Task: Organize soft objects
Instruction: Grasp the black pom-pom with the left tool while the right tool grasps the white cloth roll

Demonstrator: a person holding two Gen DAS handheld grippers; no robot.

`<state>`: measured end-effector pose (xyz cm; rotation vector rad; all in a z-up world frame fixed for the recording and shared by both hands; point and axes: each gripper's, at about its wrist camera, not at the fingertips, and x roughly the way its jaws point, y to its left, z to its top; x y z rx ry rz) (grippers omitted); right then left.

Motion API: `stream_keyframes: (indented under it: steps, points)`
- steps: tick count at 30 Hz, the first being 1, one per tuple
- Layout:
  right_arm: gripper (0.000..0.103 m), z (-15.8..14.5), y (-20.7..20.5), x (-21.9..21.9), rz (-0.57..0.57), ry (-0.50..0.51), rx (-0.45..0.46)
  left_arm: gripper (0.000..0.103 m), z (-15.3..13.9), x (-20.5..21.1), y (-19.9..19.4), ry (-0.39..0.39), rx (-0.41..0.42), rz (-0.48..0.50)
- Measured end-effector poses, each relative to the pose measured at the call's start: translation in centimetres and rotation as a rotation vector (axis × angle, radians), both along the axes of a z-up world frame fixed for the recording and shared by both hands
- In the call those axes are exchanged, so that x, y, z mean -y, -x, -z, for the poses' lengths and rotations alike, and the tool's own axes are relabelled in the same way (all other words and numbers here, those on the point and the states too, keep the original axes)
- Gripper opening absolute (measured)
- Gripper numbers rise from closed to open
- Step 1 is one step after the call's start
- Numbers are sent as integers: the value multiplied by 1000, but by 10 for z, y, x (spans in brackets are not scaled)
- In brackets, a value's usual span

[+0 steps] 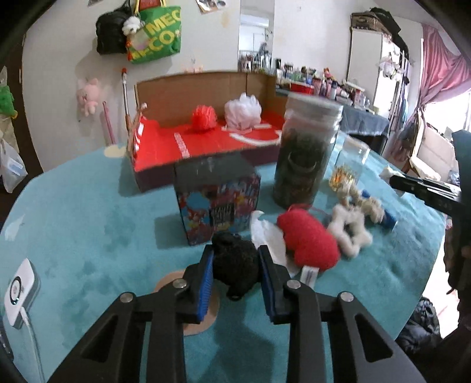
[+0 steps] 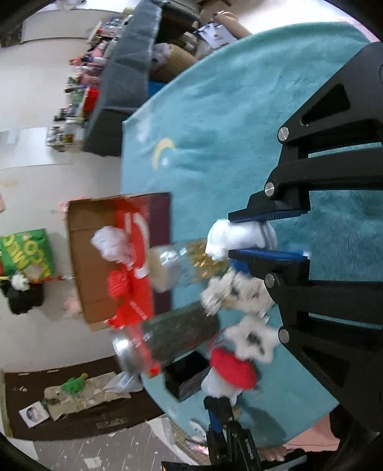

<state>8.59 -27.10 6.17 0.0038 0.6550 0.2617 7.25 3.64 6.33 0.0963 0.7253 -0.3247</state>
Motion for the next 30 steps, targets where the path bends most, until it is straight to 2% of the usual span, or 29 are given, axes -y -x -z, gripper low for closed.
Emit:
stream_keyframes:
  steps: [4, 9, 11, 13, 14, 17, 23, 24, 30]
  points:
    - [17, -12, 12, -18, -36, -20, 48, 30, -15, 10, 6, 2, 68, -8]
    - [17, -15, 18, -34, -70, -40, 71, 30, -25, 15, 9, -2, 105, -11]
    - [17, -15, 20, -38, -78, -42, 71, 31, -26, 14, 8, 9, 97, 3]
    - [17, -15, 18, -38, -86, -48, 64, 31, -22, 10, 4, 65, 55, 28]
    - [17, -14, 18, -39, -88, -50, 60, 31, -18, 9, 2, 69, 35, 27]
    - [17, -10, 16, -39, -89, -59, 42, 31, -2, 8, -2, 12, 12, -21]
    - [17, 11, 12, -45, -100, -54, -27, 34, 16, -4, -2, -18, -24, -58]
    - [17, 14, 12, -47, -100, -46, -31, 37, 18, -5, -2, -14, -30, -50]
    - [18, 23, 14, -53, -114, -7, -33, 40, 22, -6, 2, -37, -27, -27]
